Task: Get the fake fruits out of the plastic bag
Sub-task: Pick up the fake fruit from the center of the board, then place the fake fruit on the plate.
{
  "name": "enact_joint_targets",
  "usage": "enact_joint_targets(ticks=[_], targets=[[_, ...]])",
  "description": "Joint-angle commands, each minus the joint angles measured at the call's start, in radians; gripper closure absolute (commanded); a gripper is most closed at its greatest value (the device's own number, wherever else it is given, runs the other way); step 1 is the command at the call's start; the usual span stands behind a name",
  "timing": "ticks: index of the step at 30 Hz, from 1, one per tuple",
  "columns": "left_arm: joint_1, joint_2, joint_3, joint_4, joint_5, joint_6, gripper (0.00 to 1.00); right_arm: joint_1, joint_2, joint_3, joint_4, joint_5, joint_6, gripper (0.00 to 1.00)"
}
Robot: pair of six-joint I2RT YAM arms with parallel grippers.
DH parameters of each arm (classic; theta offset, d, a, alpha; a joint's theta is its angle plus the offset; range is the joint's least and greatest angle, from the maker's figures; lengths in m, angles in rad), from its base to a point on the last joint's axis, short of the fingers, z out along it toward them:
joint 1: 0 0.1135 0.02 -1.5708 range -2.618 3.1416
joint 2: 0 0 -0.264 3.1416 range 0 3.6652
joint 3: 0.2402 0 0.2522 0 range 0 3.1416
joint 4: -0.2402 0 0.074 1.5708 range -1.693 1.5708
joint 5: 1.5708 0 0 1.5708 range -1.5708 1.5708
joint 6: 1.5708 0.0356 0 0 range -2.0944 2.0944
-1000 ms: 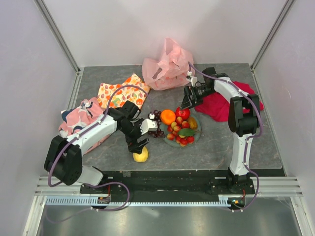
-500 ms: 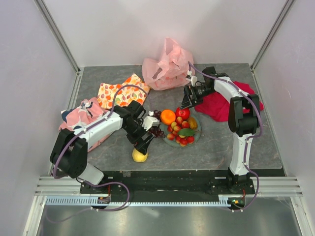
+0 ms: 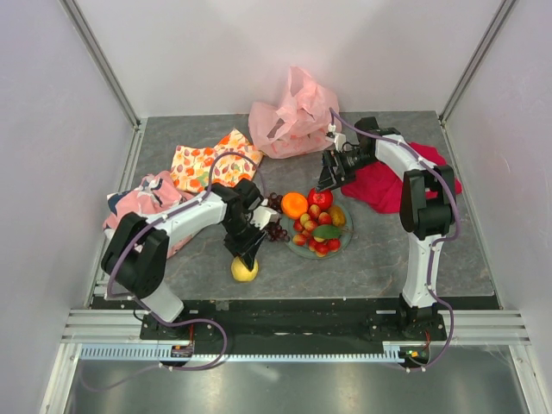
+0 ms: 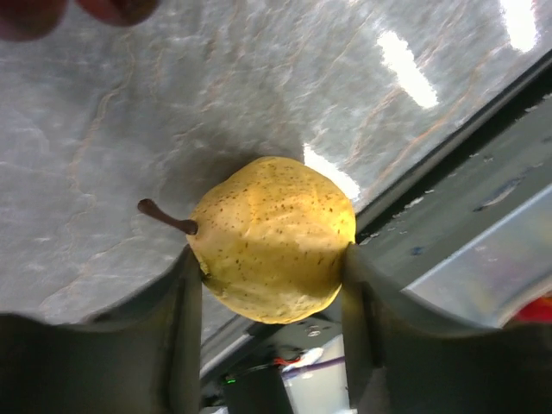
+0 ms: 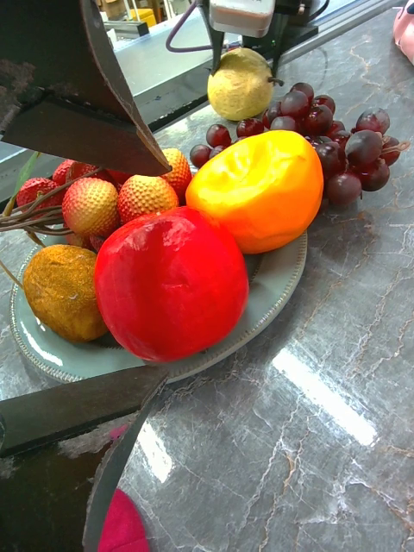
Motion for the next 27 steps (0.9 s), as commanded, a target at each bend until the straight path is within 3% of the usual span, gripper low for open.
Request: enact_joint_targets(ticks=[1,2,11,19,27], targets=[[-0.006,0.016,0.052,-0.026,0.089,0.017,0.88,-0.003,-0.022,0.043,0.012,0.011,-0.006,0.02],[-0.005,0.018,0.076,-0.047,0.089,0.027,0.98,-0.004,-0.024,0.048,0.012,0.014,-0.006,0.02],[0.041,0.007,0.332,-0.080,0.270,0.181,0.98,-0.015,-0.025,0.048,0.014,0.013,-0.005,0.02],[0.041,0.226,0.562,0.077,0.276,0.023,0.98,-0.015,-0.030,0.047,0.012,0.020,0.002,0.02],[0.015,0.260,0.529,0.149,0.262,-0.057,0.96,-0.015,-0.038,0.042,0.017,0.023,0.002,0.02]])
